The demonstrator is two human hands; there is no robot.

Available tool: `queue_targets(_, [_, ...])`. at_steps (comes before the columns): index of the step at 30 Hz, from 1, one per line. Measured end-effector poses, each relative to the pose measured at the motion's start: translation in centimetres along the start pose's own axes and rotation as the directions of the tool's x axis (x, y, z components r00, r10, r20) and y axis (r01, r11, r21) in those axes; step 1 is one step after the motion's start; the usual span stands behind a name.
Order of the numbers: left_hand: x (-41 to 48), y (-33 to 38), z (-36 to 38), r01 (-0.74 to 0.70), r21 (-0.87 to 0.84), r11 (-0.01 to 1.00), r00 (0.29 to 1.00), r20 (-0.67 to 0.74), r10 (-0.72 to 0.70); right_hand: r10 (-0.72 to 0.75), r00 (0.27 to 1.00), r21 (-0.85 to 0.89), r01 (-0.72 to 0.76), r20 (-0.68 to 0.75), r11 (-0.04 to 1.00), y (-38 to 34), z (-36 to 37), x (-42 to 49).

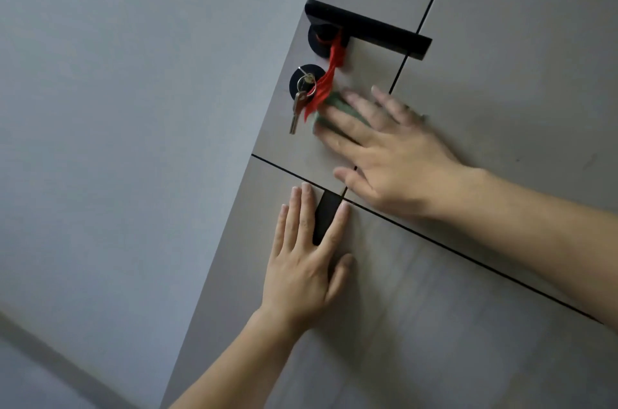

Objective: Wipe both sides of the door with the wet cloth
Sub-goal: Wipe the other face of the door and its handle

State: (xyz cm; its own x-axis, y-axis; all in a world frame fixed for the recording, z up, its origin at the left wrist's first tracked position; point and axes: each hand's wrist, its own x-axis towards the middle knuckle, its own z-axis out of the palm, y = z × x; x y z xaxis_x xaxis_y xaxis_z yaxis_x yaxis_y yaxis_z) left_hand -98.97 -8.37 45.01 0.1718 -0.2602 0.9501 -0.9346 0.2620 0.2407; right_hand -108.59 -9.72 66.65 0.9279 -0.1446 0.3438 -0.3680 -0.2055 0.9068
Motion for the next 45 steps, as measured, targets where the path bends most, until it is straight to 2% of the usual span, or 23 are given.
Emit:
queue_targets(2, [0.0,-0.1,0.1,0.003,0.001,1.0,1.0,-0.008,-0.003,0.038,0.999,0.003,-0.038,-0.008,0.999,-0.4,-0.1,0.2])
queue_targets(5, [-0.1,0.0,0.3,0.009,-0.008,1.0,1.0,-0.02,-0.009,-0.084,0.996,0.02,0.084,0.029,0.996,-1.5,0.4,-4.7])
queue_targets(7, [-0.1,0.2,0.1,0.026,-0.018,1.0,1.0,-0.014,-0.026,-0.074,0.997,0.005,0.074,0.038,0.997,0.9,-0.1,-7.0])
queue_targets(9, [0.3,0.9,0.1,0.053,-0.022,0.998,0.999,-0.007,-0.054,0.136,0.99,-0.039,-0.137,-0.02,0.99,5.5,-0.8,-6.6])
queue_targets(11, [0.9,1.9,0.2,0.093,-0.017,0.995,0.996,-0.005,-0.093,0.383,0.923,-0.005,-0.383,-0.034,0.924,10.0,-2.2,-5.3])
queue_targets(13, [1.5,2.8,0.4,0.134,-0.011,0.991,0.991,-0.008,-0.134,0.448,0.893,0.023,-0.447,-0.055,0.894,10.2,-2.7,-4.9])
queue_targets(14, [1.8,3.1,0.4,0.151,-0.01,0.988,0.988,-0.01,-0.151,0.401,0.913,0.004,-0.402,-0.071,0.916,8.7,-2.1,-5.5])
queue_targets(16, [2.1,3.6,0.4,0.177,-0.014,0.984,0.984,-0.01,-0.177,0.181,0.983,-0.04,-0.182,-0.029,0.982,4.6,-0.7,-8.1])
queue_targets(18, [2.3,4.0,0.4,0.191,-0.019,0.981,0.982,0.0,-0.191,-0.001,0.999,-0.068,0.003,0.034,0.998,3.5,-0.3,-10.1])
queue_targets(19, [2.5,4.1,0.5,0.204,-0.026,0.979,0.979,0.005,-0.204,-0.021,1.0,-0.072,0.023,0.023,0.997,4.6,-0.5,-9.9])
queue_targets(20, [2.6,4.2,0.5,0.219,-0.035,0.975,0.976,0.012,-0.219,0.038,0.999,-0.067,-0.039,-0.014,0.997,6.1,-0.7,-9.1])
queue_targets(23, [2.7,4.2,0.8,0.245,-0.043,0.969,0.969,0.034,-0.243,0.385,0.922,0.018,-0.384,-0.051,0.923,10.3,-2.2,-6.0])
queue_targets(25, [2.6,4.2,0.6,0.251,-0.047,0.967,0.968,0.037,-0.249,0.445,0.894,0.031,-0.444,-0.059,0.896,8.9,-2.2,-5.9])
queue_targets(26, [2.6,4.2,0.5,0.252,-0.056,0.966,0.967,0.04,-0.25,0.401,0.914,0.008,-0.401,-0.056,0.916,6.9,-1.8,-6.9])
queue_targets(29, [2.8,4.6,-0.1,0.228,-0.05,0.972,0.973,0.047,-0.225,0.096,0.995,-0.015,-0.095,0.025,0.995,1.4,-0.2,-12.5])
queue_targets(31, [3.6,5.4,-0.4,0.142,-0.031,0.989,0.989,0.045,-0.14,0.001,0.999,-0.028,0.001,0.044,1.0,3.1,-0.3,-14.9])
queue_targets(33, [5.4,6.7,-0.8,0.047,-0.042,0.998,0.999,0.03,-0.046,0.135,0.991,-0.05,-0.135,-0.017,0.99,8.4,-0.9,-14.9])
queue_targets(35, [7.4,8.4,-0.8,-0.009,-0.044,0.999,1.0,0.019,0.01,0.381,0.923,-0.028,-0.383,-0.057,0.923,14.3,-2.4,-13.8])
queue_targets(37, [8.7,9.9,-0.6,-0.041,-0.037,0.998,0.999,0.023,0.042,0.518,0.853,-0.006,-0.519,-0.055,0.855,16.7,-3.7,-13.1])
queue_targets(39, [9.2,11.1,-0.2,-0.044,-0.033,0.998,0.998,0.036,0.045,0.48,0.875,-0.043,-0.483,-0.064,0.875,14.4,-3.0,-14.1])
queue_targets(42, [9.2,11.4,0.0,-0.027,-0.042,0.999,0.999,0.045,0.028,0.202,0.979,-0.037,-0.203,-0.008,0.979,8.2,-1.2,-18.8])
queue_targets(44, [9.2,11.2,-0.1,-0.041,-0.038,0.998,0.998,0.049,0.043,0.088,0.995,-0.049,-0.087,0.036,0.995,8.9,-1.3,-20.8])
queue_targets(45, [9.2,11.1,-0.1,-0.045,-0.037,0.998,0.998,0.046,0.046,0.119,0.993,-0.063,-0.118,0.016,0.991,10.8,-1.5,-20.7])
